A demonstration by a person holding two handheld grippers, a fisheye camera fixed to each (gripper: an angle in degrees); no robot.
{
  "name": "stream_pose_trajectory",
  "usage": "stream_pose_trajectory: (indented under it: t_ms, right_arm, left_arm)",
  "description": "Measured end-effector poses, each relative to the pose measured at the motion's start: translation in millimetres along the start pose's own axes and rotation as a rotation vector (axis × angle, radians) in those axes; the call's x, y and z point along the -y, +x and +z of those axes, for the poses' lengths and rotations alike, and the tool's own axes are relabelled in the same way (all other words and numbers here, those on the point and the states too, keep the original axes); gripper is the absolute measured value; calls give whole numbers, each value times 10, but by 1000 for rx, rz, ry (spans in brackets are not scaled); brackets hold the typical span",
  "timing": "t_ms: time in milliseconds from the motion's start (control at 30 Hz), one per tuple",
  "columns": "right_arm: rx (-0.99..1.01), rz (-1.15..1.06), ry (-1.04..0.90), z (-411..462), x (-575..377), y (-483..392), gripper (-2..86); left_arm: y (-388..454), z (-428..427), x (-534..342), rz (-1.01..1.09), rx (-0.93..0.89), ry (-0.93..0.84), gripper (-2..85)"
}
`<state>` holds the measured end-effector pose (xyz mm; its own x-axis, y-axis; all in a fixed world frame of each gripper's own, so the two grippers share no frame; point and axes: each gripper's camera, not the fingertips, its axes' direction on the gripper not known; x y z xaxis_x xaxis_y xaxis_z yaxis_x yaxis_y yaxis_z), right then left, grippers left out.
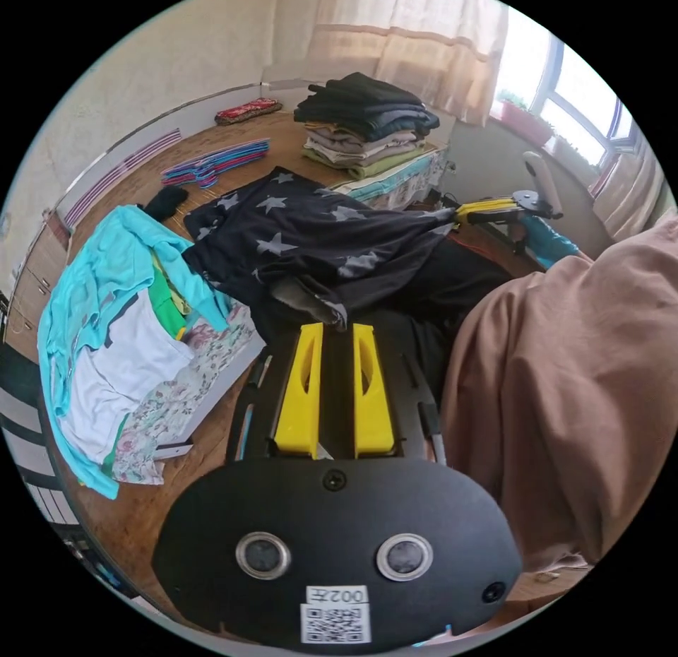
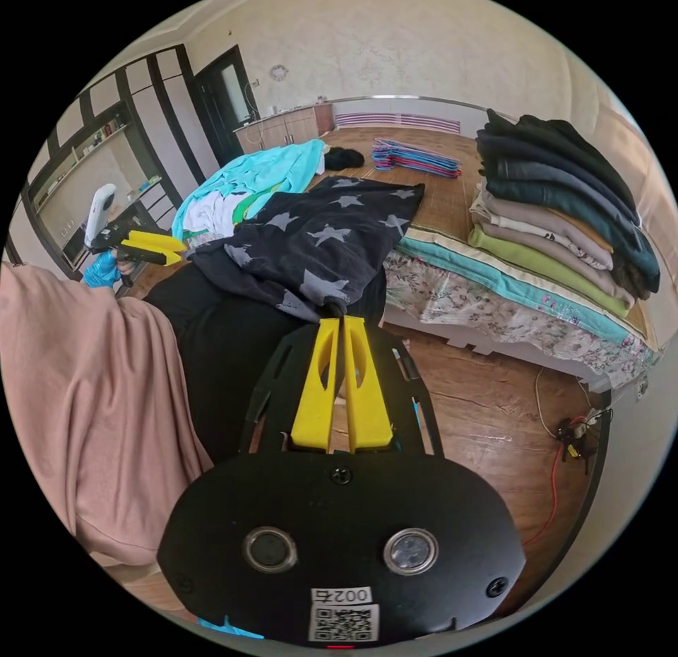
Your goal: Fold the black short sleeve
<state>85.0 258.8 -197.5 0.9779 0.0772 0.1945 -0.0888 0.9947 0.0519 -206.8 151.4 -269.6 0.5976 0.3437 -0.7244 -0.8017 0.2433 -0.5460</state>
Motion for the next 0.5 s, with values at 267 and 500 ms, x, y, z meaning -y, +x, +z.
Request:
stream_pose_trajectory:
  t_ms: [267, 500]
  right_arm:
    - [-7, 5, 21, -81, -81, -44, -5]
    - [-12, 10, 37, -115, -118, -60, -6]
  left_arm:
    - [217, 65, -18, 19, 89, -23, 65]
    - [398, 209, -50, -39, 195, -15, 58]
